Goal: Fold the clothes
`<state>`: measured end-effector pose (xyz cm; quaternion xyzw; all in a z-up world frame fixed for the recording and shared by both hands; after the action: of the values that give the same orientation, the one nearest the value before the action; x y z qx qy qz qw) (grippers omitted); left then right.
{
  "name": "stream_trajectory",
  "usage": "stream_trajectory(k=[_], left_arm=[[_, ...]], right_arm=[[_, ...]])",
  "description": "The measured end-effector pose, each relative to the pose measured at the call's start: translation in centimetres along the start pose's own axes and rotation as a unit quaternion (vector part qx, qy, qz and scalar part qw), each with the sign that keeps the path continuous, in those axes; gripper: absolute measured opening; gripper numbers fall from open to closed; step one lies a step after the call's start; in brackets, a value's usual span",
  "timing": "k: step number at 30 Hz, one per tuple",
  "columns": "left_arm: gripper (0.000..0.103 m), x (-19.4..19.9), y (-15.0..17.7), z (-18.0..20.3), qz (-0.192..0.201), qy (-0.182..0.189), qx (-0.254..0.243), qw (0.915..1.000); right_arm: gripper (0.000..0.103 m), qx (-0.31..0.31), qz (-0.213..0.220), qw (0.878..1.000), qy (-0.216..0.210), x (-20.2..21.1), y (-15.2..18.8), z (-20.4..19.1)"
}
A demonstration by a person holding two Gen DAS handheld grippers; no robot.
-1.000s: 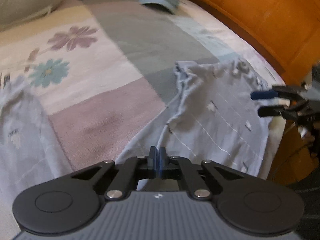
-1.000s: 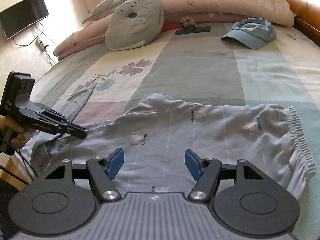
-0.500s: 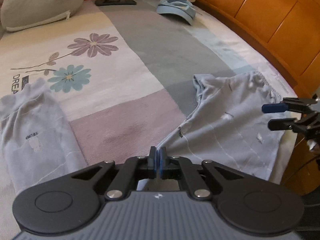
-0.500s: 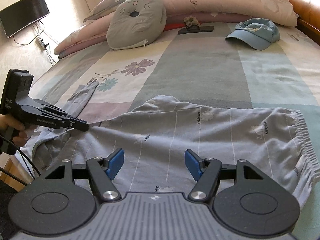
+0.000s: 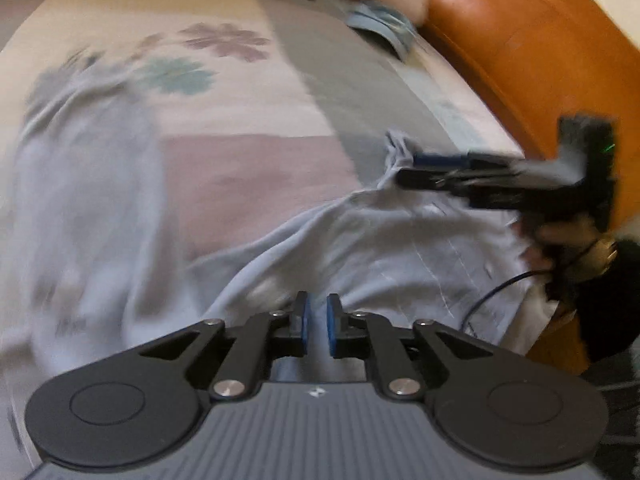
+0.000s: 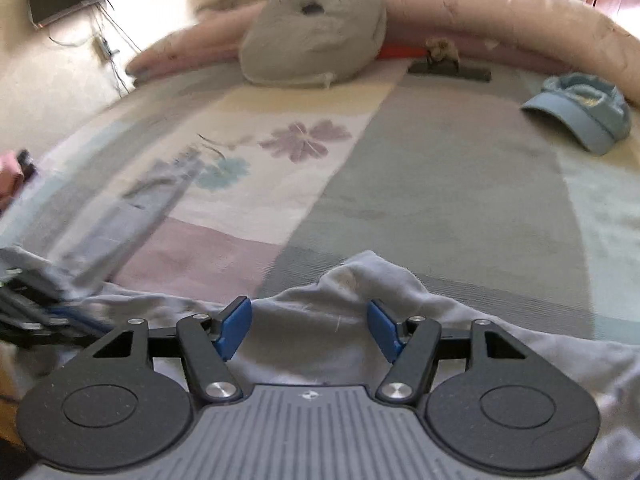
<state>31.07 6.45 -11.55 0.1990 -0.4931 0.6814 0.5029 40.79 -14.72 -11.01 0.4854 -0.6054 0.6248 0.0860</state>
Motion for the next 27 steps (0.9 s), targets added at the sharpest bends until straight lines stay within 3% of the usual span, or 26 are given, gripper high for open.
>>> stream_trajectory(k=[4, 9, 14, 16, 20, 23, 25, 27], left_arm=[[0.009, 1.7, 0.7, -1.4, 0.001, -0.024, 0.02, 0.9995], [0.01, 2.9, -0.6, -0.8, 0.008, -0.03, 0.002, 0.9995], [0.021, 2.0, -5.2, 2.2, 0.041, 0.029, -0.03, 0.9983], [0.021, 0.4, -7.4, 4.2, 0.045, 0.057, -0.045, 0.9964], [0.022, -4.2, -10.8, 8.6, 0.05, 0.098, -0.073, 0.9913], [0.022, -9.1, -12.0, 11.4, 0.026, 0.125, -0.081, 0.9886], [0.022, -12.4, -12.2, 11.9, 0.012, 0.096, -0.098, 0.9905], [0.015, -14.0, -12.5, 11.3, 0.015, 0.073, -0.088, 0.9933]], right_arm=[[0.083, 0.011, -0.005, 1.0, 0.014, -1.4, -0.4, -0.2], [0.082, 0.009, -0.012, 1.0, 0.012, 1.0, -0.5, -0.6], [0.082, -0.041, -0.037, 0.997, 0.054, 4.8, 4.0, 2.6], [0.082, -0.063, -0.049, 0.994, 0.072, 5.9, 6.3, 4.0], [0.084, -0.083, -0.029, 0.994, 0.069, 8.2, 8.8, 4.3], [0.084, -0.094, -0.009, 0.993, 0.068, 9.1, 9.7, 4.4], [0.085, -0.096, -0.003, 0.993, 0.068, 9.6, 10.3, 4.4], [0.087, -0.094, -0.007, 0.993, 0.072, 10.2, 10.7, 4.5]])
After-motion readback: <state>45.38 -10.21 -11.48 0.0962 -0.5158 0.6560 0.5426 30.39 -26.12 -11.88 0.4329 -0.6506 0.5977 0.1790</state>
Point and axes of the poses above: each gripper's, at about its wrist camera, not at the fingertips, and x roughly against the way its jaws point, z to its right, y to its underside, the point moved 7 cm from there along -x, roughly the way its jaws point, and after that the axes turned 3 degrees about -x, right-handed, at the moved point
